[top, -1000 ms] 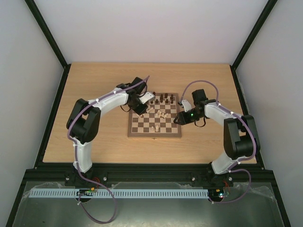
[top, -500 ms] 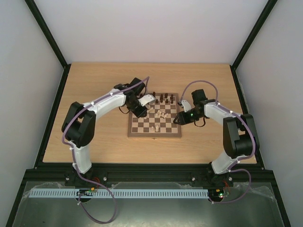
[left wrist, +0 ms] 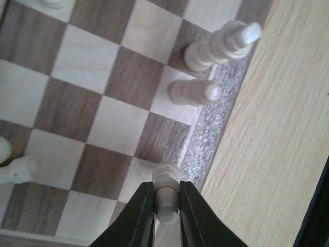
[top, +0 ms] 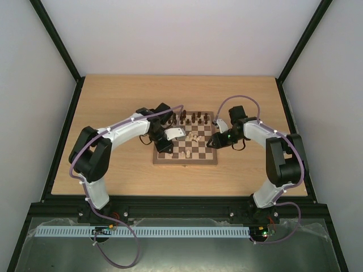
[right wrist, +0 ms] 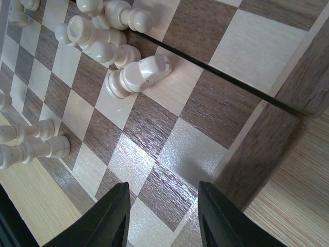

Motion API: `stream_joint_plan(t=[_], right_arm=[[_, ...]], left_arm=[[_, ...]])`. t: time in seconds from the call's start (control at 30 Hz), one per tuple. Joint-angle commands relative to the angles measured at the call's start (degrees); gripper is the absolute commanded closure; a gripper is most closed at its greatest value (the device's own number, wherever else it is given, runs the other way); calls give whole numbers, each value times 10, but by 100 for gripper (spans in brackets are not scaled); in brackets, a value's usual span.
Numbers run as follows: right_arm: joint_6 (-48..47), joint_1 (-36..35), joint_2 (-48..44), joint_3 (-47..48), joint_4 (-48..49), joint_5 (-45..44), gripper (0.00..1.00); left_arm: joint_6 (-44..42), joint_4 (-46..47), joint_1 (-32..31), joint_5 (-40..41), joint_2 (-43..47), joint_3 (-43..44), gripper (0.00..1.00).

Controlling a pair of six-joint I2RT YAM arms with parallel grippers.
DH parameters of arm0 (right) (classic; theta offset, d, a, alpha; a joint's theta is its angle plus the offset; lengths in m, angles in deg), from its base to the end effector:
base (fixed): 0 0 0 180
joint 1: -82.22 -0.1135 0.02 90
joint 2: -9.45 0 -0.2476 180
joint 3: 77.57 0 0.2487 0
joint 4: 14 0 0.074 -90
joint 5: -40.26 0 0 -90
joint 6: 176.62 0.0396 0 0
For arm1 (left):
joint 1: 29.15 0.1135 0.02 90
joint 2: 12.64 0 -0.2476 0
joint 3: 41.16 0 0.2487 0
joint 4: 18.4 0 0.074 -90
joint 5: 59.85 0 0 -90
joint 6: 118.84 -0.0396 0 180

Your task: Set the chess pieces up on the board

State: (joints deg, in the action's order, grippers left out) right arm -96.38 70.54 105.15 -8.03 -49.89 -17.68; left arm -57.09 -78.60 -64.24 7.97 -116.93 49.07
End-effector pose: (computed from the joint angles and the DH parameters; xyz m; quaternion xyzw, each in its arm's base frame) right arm 0.3074 0.0850 0.1552 -0.2390 0.9040 0.2718 0.2276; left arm 0.2797 -0.2148 0.1865 0.5328 0.8135 -0.1982 0.1228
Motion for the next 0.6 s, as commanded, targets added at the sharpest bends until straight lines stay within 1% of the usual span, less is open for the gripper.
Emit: stream_joint_plan(t=[0.0, 0.33, 0.57], right_arm=[[3, -6, 11, 16, -32, 16, 63], [1, -11, 7, 13, -31, 14, 63], [1, -12, 10, 14, -29, 15, 63]], left_arm=[[-36, -11, -17, -3, 21, -6, 92], [-28, -5, -26, 7, 18, -11, 92], [-26, 5, -26, 37, 26, -27, 92]])
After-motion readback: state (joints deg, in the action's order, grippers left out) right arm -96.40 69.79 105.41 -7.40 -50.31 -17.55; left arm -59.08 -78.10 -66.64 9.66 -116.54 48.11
